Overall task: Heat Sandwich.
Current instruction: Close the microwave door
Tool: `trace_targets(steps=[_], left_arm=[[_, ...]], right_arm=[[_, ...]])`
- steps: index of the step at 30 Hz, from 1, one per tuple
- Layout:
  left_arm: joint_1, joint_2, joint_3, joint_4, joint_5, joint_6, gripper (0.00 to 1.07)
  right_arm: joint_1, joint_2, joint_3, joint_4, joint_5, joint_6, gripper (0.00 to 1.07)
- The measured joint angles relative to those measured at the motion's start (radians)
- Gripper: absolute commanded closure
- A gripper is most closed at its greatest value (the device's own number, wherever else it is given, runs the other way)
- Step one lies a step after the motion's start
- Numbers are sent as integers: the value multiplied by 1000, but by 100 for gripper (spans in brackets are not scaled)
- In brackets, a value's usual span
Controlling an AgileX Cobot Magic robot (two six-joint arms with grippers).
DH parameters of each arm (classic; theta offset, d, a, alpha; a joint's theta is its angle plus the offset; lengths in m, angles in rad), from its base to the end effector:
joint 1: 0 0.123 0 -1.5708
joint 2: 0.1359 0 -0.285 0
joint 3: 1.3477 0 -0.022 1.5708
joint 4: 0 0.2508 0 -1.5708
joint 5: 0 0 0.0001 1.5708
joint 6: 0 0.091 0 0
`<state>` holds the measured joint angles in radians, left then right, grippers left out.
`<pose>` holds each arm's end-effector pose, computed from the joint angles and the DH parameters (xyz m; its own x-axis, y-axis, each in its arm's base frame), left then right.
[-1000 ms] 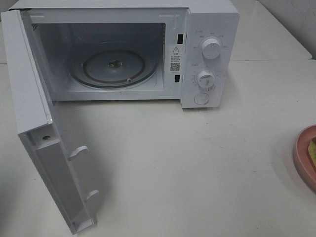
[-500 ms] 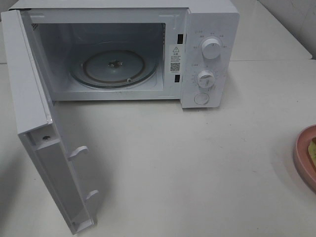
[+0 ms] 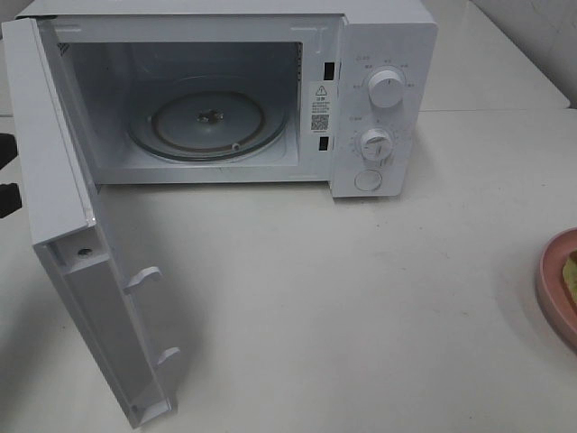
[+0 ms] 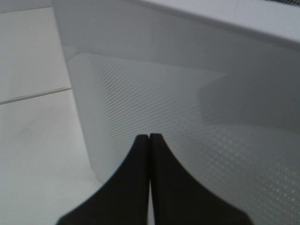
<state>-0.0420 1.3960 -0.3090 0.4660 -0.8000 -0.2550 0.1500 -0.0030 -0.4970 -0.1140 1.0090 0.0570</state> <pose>0.2249 -0.0388 0.1867 -0.2235 0.0870 -0.9708 0.3708 0.9287 -0.0021 -0.0018 -0.0091 0.2811 -0.4019 -0.0647 -0.9134 -0.0634 0.9971 -0.0427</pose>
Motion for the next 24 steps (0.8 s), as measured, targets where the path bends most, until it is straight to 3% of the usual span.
trace_targets(steps=[5,11,18,21,23,24], left_arm=[[-28,82,-50,28,-35,-56,107],[-131,147,-105,13,-43,-40,107],[-272,211,-185,-131,-42,41,107],[-357,248,-240,-269,-17,108,107],[-375,259,-254,-298,-12,129,107],[-418,284,-280,-362,-8,172,107]], right_arm=[[0,0,0,0,0,0,31],[0,0,0,0,0,0,31],[0,0,0,0,0,0,31],[0,0,0,0,0,0,31],[0,0,0,0,0,0,31],[0,0,0,0,0,0,31]])
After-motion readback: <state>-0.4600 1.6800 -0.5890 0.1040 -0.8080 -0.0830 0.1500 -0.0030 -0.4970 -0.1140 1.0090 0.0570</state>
